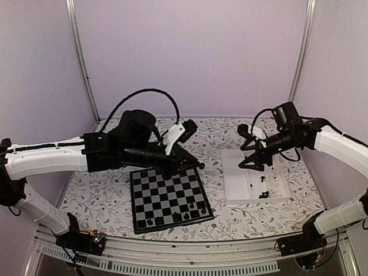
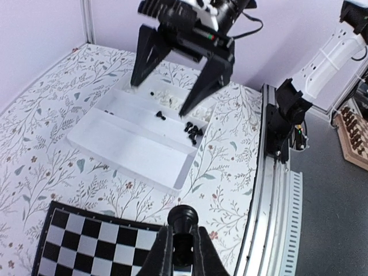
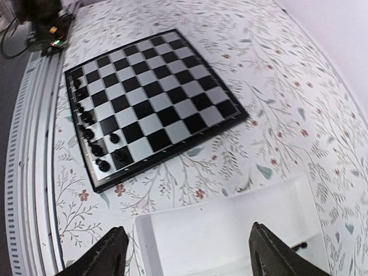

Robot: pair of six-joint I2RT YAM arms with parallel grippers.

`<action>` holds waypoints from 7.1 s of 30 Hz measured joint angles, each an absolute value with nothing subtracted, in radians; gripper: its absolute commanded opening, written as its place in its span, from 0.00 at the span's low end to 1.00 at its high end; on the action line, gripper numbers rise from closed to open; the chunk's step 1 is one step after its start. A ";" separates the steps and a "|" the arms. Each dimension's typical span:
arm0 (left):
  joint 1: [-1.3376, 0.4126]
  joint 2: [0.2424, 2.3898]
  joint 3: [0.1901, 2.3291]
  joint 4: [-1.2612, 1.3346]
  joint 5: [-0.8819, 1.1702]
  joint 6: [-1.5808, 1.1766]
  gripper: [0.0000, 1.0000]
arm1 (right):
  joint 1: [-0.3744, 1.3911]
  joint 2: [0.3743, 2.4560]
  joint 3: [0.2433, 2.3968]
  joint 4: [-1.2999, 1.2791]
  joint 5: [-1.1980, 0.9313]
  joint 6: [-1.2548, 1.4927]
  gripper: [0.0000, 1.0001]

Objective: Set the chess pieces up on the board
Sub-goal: Place the chess piece on the chessboard, then pick up the chess piece from the storage box, then place the chess piece on the chessboard.

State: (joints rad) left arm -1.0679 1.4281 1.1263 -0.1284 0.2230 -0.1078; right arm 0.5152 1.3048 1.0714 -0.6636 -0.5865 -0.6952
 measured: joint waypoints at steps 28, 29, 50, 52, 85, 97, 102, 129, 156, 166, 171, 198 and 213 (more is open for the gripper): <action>-1.131 1.517 1.118 -0.813 0.118 -0.193 0.10 | 0.215 1.343 0.948 -0.368 -0.555 -0.521 0.89; -1.132 1.521 1.114 -0.813 0.118 -0.193 0.10 | 0.215 1.343 0.948 -0.365 -0.555 -0.522 0.88; -1.146 1.657 1.098 -0.744 0.123 -0.179 0.15 | 0.215 1.355 0.948 -0.364 -0.563 -0.544 0.88; -1.146 1.662 1.098 -0.743 0.123 -0.176 0.16 | 0.215 1.358 0.947 -0.364 -0.564 -0.544 0.88; -1.150 1.546 1.328 -0.836 0.048 -0.148 0.49 | 0.215 1.436 1.026 -0.536 -0.468 -0.711 0.54; -1.056 1.802 1.614 -0.613 0.068 -0.093 0.49 | 0.217 1.543 1.007 -0.739 -0.403 -1.014 0.47; -1.009 1.865 1.678 -0.616 0.106 -0.073 0.49 | 0.247 1.538 0.974 -0.751 -0.398 -1.152 0.45; -0.996 1.890 1.691 -0.598 0.176 -0.088 0.49 | 0.342 1.724 0.955 -0.687 -0.367 -1.270 0.11; -0.996 1.922 1.636 -0.474 0.262 -0.117 0.49 | 0.328 1.717 0.960 -0.709 -0.296 -1.182 0.32; -0.996 1.919 1.599 -0.451 0.278 -0.122 0.49 | 0.319 1.711 0.960 -0.721 -0.266 -1.177 0.26; -0.996 1.917 1.592 -0.445 0.280 -0.122 0.49 | 0.318 1.711 0.960 -0.723 -0.262 -1.164 0.19; -0.970 2.059 1.596 0.076 0.447 -0.456 0.47 | 0.261 1.498 1.157 -0.850 -0.747 -1.014 0.15; -0.970 2.150 1.606 0.250 0.566 -0.631 0.31 | 0.330 1.497 1.175 -0.864 -0.824 -0.979 0.15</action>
